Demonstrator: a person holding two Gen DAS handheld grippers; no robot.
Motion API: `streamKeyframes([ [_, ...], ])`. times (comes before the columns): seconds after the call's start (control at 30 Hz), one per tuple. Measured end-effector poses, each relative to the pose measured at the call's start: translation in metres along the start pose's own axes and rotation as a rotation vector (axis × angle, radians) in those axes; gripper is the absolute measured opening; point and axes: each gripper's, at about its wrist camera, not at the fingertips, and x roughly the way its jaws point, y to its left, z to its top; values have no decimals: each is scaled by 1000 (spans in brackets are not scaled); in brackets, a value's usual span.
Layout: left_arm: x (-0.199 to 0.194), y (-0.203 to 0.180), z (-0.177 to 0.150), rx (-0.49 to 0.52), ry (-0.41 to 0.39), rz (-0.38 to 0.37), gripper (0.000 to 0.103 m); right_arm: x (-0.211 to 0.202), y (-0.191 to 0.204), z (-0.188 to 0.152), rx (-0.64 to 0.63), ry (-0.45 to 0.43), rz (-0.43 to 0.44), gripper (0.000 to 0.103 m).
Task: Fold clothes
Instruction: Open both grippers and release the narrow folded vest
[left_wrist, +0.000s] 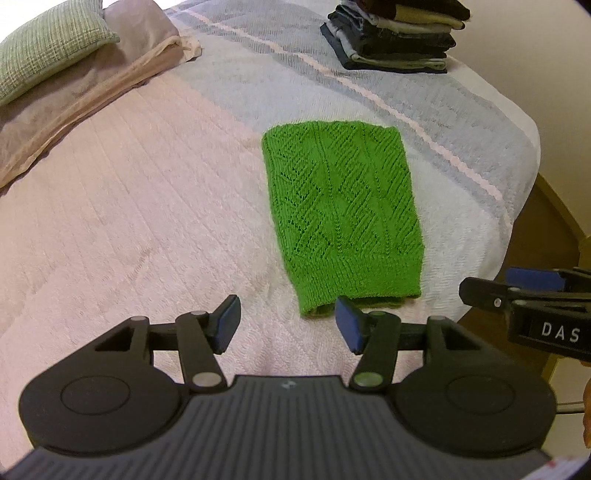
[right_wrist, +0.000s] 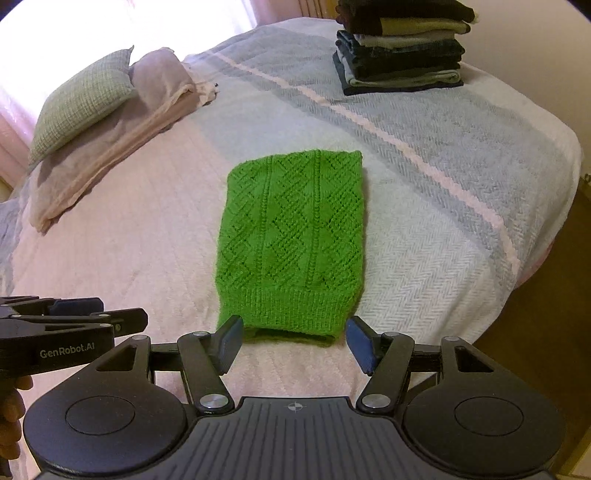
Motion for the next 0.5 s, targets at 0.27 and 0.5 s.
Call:
streamKeyframes([
  [0.27,-10,6,6,-11,-13,7,53,-12,4,16,-24,-9,14,59],
  [0.5,5,16,9,-60,19,-21,55,-6,-20,19,-6,32,36,59],
])
